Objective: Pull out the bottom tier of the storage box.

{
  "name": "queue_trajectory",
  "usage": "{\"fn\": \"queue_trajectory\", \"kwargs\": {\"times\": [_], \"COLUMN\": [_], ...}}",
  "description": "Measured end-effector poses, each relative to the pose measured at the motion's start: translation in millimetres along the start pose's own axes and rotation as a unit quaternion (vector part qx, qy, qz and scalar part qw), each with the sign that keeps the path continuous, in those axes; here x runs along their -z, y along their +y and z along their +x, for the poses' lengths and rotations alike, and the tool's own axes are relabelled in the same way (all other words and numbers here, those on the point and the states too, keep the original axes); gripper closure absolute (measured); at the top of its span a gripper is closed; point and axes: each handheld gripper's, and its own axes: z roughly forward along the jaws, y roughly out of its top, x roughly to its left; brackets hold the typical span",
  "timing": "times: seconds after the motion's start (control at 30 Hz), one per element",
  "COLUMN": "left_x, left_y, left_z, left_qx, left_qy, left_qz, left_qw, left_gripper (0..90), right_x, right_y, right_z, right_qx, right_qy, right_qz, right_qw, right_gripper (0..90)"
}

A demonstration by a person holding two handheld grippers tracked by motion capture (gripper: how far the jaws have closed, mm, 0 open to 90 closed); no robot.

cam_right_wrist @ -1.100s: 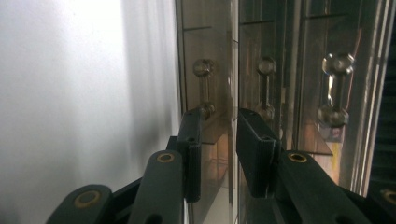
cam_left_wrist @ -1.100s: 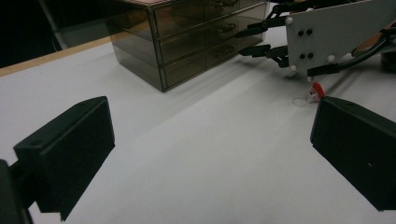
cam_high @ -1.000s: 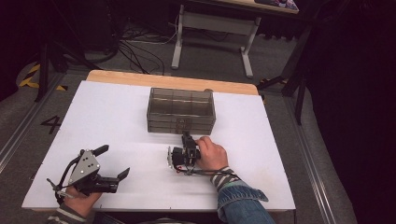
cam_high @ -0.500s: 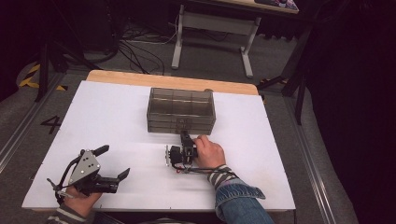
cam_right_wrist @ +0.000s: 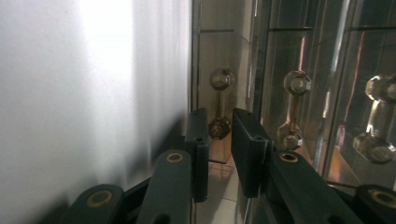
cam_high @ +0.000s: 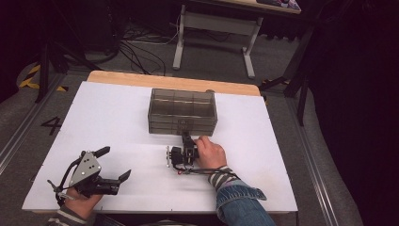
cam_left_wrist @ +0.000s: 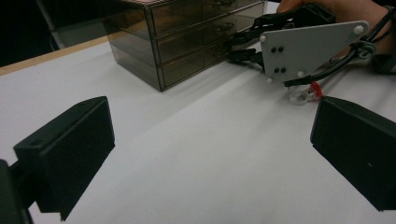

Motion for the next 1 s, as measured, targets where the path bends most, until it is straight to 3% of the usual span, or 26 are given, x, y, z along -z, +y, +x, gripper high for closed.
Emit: {"fn": "queue_trajectory", "kwargs": {"times": [0.57, 1.0], "left_x": [-0.1, 0.3], "left_y": [-0.1, 0.1], "left_z": [-0.1, 0.2], "left_qx": [0.001, 0.0], "left_qy": [-0.002, -0.001], "left_qz": [0.001, 0.001], "left_qw": [1.0, 1.0], "left_gripper": [0.5, 0.5], "right_x": [-0.5, 0.5], "right_y": [-1.4, -0.8], "right_z": [0.1, -1.0], "right_qx": [-0.013, -0.004], "right_qy": [0.001, 0.004], "right_qz": [-0.008, -0.005], "right_qw": [0.9999, 1.0], "right_gripper": [78.7, 79.6]}}
